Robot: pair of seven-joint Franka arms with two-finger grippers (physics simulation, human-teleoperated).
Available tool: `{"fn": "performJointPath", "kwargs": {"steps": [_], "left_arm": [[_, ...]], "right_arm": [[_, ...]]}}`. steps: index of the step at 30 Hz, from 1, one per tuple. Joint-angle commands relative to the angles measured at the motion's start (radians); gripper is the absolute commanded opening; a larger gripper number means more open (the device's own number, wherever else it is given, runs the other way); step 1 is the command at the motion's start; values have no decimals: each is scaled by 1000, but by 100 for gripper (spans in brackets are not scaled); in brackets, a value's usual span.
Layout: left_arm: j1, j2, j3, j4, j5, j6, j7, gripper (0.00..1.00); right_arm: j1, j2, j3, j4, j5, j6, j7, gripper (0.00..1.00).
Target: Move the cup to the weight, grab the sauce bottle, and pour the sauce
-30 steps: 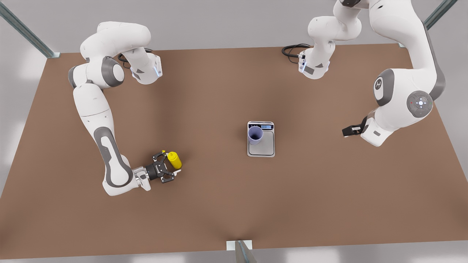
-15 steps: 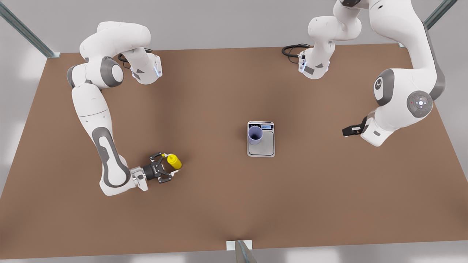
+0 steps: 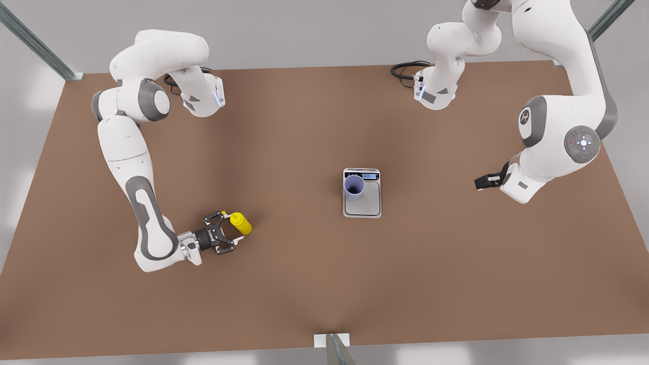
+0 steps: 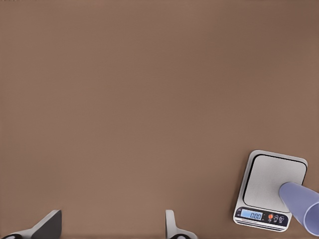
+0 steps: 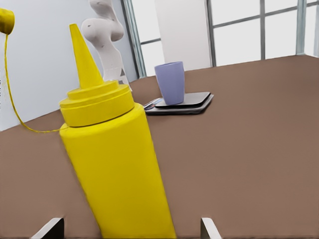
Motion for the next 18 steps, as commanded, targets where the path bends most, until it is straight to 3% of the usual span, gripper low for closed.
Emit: {"fn": "performJointPath", "kwargs": {"steps": [1, 11, 18], "left_arm": [[0, 1, 0, 0, 0, 0, 0, 100], [0, -1, 0, 0, 0, 0, 0, 100], [0, 1, 0, 0, 0, 0, 0, 100]], "right_arm": [[-3, 0, 0, 0, 0, 0, 0, 100], [-34, -5, -20, 2, -32, -5, -2, 100], [-242, -86, -31, 74, -158, -51, 86, 100]]}}
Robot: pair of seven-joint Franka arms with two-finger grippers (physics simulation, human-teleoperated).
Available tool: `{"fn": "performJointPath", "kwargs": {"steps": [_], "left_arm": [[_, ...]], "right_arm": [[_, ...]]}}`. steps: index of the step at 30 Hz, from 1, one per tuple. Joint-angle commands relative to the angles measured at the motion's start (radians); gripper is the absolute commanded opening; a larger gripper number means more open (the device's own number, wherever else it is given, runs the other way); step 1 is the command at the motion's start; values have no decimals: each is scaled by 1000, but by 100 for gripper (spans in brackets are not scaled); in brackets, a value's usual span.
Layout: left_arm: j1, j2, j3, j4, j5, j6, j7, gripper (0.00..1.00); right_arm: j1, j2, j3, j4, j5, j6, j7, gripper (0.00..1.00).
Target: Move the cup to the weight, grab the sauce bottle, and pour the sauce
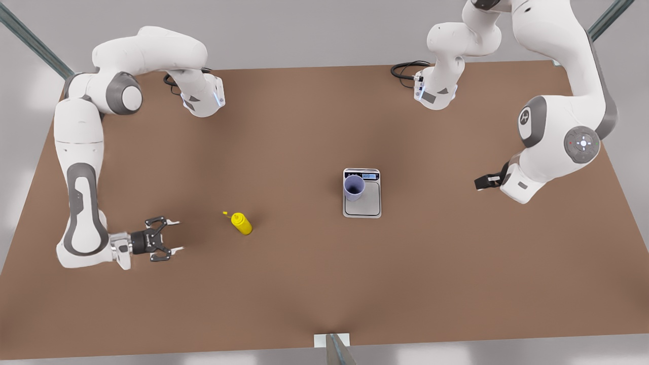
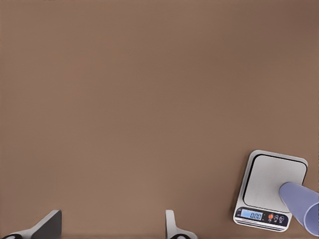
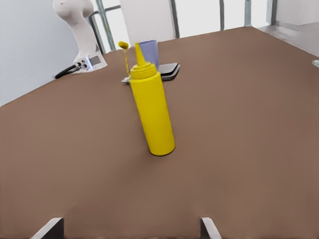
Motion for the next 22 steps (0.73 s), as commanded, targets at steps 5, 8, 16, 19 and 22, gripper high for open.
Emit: {"fn": "performJointPath", "kwargs": {"steps": [5, 8, 16, 19, 22], "left_arm": [[0, 0, 0, 0, 0, -1, 0, 100], [0, 0, 0, 0, 0, 1, 0, 100], [0, -2, 0, 2, 0, -1, 0, 100], [0, -2, 0, 0, 0, -1, 0, 100], [0, -2, 0, 2, 0, -1, 0, 100]], "right_arm": [[116, -377, 5, -15, -136, 11, 582, 100], [376, -623, 0, -96, -430, 162, 1426, 100], [388, -879, -28, -259, -694, 74, 2098, 100], [374, -877, -21, -257, -688, 65, 2115, 100], [348, -877, -23, -257, -688, 65, 2101, 100]]}}
